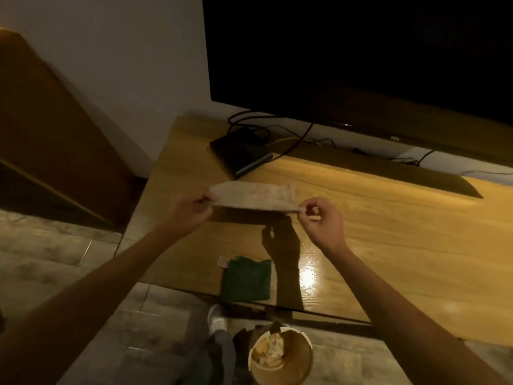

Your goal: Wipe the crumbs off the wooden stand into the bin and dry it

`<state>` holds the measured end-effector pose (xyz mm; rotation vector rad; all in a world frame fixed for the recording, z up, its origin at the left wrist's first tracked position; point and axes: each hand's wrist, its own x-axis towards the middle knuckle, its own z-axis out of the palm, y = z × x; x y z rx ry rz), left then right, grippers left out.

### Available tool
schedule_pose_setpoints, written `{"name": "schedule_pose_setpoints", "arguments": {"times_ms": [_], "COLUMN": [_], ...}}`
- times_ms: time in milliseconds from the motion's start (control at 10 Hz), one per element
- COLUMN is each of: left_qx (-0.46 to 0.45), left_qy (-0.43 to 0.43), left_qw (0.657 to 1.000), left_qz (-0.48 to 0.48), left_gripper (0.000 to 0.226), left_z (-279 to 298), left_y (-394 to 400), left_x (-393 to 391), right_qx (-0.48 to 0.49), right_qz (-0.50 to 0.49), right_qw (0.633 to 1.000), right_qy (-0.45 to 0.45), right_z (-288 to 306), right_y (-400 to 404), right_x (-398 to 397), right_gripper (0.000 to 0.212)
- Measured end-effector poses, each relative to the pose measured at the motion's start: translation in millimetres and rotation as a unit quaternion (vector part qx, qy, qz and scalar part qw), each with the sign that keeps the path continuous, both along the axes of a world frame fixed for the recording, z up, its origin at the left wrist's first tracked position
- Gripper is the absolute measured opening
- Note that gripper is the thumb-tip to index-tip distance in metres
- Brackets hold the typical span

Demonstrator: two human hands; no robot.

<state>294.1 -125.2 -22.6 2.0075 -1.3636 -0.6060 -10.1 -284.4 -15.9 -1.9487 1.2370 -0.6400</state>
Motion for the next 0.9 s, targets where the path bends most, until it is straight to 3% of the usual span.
{"name": "schedule_pose_setpoints", "arguments": {"times_ms": [100, 200, 500, 700, 800, 900], "left_qx": [-0.006, 0.049, 0.032, 0.021, -0.024, -0.059], "left_qy": [-0.064, -0.129, -0.232, -0.228, -0.230, -0.274], "left_qw": [0.995, 0.981, 0.961, 0.964, 0.958, 0.947], "left_qz": [-0.075, -0.138, -0.149, -0.136, -0.172, -0.157], "left_gripper": [0.024, 0.027, 0.039, 0.053, 0.067, 0.073], "left_z": [-37.0, -64.9, -73.3, -36.8, -4.3, 41.5], "left_y": [39.3, 64.3, 86.4, 79.1, 63.4, 49.1], "left_x": [-7.9, -12.0, -30.7, -44.1, -62.7, -95.2], "right_qx": [0.032, 0.028, 0.006, -0.004, -0.059, -0.118], "right_qz": [0.022, 0.035, 0.110, 0.030, -0.014, -0.024], "right_qw": [0.999, 0.995, 0.963, 0.977, 0.972, 0.966], "right_qy": [0.031, 0.084, 0.244, 0.212, 0.227, 0.227], "right_z": [-35.6, -61.9, -85.2, -28.9, 17.3, 72.5], "right_y": [36.1, 59.1, 79.5, 77.9, 70.0, 61.3], "right_x": [-22.1, -35.1, -64.8, -88.2, -107.7, -128.0], "right_gripper": [0.008, 0.015, 0.051, 0.049, 0.055, 0.075]}}
